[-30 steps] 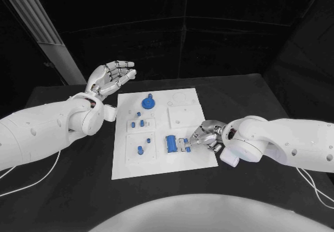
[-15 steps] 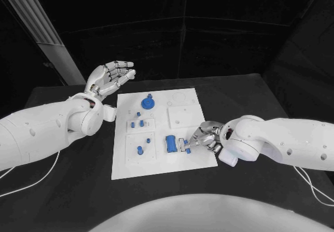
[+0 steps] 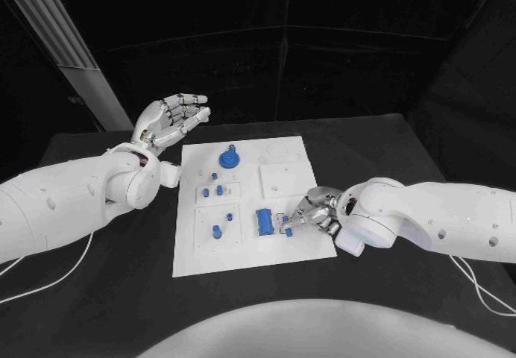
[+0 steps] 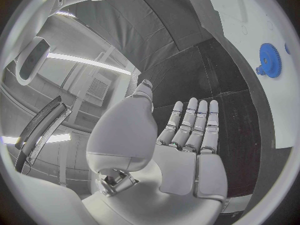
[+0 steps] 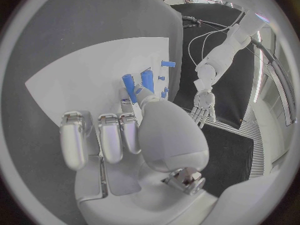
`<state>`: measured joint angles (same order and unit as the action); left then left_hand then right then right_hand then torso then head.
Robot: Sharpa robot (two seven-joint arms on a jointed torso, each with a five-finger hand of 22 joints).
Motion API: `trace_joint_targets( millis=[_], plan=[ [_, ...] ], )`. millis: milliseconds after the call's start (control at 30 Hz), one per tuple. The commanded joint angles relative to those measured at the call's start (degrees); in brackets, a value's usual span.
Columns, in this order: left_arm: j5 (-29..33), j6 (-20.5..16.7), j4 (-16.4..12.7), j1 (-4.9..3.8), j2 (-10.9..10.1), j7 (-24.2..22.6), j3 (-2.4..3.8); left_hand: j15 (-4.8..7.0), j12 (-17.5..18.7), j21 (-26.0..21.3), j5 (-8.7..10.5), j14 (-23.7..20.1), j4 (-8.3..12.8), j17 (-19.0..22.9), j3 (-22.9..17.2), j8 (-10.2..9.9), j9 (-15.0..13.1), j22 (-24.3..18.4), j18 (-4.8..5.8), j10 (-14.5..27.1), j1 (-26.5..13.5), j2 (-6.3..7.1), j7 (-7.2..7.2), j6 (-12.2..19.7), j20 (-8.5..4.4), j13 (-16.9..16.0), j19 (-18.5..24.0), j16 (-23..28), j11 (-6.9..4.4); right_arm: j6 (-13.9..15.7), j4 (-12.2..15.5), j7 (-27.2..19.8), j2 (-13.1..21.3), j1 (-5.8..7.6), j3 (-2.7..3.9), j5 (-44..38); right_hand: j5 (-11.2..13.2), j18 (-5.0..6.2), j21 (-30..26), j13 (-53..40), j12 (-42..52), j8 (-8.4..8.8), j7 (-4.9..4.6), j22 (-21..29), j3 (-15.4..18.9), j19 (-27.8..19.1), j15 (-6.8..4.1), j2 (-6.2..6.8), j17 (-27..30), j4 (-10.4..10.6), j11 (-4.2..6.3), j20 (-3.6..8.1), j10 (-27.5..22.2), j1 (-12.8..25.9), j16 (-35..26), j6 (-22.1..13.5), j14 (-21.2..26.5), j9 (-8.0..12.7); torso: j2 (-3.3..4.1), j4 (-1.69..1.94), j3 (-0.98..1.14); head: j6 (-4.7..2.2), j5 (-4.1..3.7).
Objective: Assemble the parts on the task board
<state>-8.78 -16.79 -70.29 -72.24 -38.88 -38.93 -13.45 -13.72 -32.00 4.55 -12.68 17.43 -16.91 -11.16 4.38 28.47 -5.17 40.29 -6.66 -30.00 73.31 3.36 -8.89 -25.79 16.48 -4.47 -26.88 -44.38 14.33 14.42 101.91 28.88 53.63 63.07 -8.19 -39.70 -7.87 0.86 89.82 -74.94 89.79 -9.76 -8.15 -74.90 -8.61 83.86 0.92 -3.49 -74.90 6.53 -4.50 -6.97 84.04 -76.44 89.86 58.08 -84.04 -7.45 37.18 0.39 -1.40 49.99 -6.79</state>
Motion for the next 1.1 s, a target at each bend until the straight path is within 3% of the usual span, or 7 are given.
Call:
trace_joint_targets(
  millis=[33,533,1100],
  plan=[
    [0.11,0.59,-0.06,-0.09,0.07,-9.5,0.04,0.03,-0.26,-0.28,-0.22,-0.53,0.01,0.07,-0.38,0.27,0.09,-0.06,0.67,0.28,0.17,-0.61,-7.56,0.34,0.15,0.09,0.45,-0.2,-0.08,-0.24,0.09,0.29,-0.19,0.05,-0.01,-1.29,0.57,-0.86,0.18,-15.06,0.21,0.26,-0.07,-15.1,0.17,6.14,0.01,-0.02,-15.1,0.4,0.16,-0.19,5.96,0.72,0.14,0.26,-5.96,0.1,0.04,0.02,-0.03,0.01,0.0],
    [0.11,0.62,-0.07,-0.09,0.14,-9.44,0.04,0.03,-0.26,-0.28,-0.22,-0.53,0.01,0.07,-0.38,0.27,0.09,-0.06,0.67,0.28,0.17,-0.61,-7.56,0.34,0.15,0.09,0.45,-0.2,-0.08,-0.1,-0.03,0.76,-0.72,0.05,-0.01,-3.05,4.43,-0.86,0.18,-15.06,0.21,0.61,0.12,-15.1,2.83,6.14,-0.22,0.9,-15.1,2.26,0.33,-0.02,5.96,1.46,0.14,1.32,-5.96,0.06,-0.01,0.03,-0.02,0.01,0.12],
    [0.11,0.68,-0.04,-0.09,0.14,-9.38,0.04,0.04,-0.47,-0.28,-0.27,-0.51,0.03,0.27,-0.38,0.45,0.15,-0.08,0.66,0.3,0.24,-0.76,-7.56,0.42,0.15,0.16,0.5,-0.38,-0.09,-1.0,0.01,1.55,-1.29,0.04,-0.01,-5.2,4.79,-0.86,0.18,-15.06,0.21,0.56,-0.01,-15.1,6.21,6.14,-0.43,2.56,-15.1,3.36,0.21,0.17,5.96,2.65,0.14,1.21,-5.96,-0.19,-0.02,-0.03,-0.01,0.01,0.22]
  ],
)
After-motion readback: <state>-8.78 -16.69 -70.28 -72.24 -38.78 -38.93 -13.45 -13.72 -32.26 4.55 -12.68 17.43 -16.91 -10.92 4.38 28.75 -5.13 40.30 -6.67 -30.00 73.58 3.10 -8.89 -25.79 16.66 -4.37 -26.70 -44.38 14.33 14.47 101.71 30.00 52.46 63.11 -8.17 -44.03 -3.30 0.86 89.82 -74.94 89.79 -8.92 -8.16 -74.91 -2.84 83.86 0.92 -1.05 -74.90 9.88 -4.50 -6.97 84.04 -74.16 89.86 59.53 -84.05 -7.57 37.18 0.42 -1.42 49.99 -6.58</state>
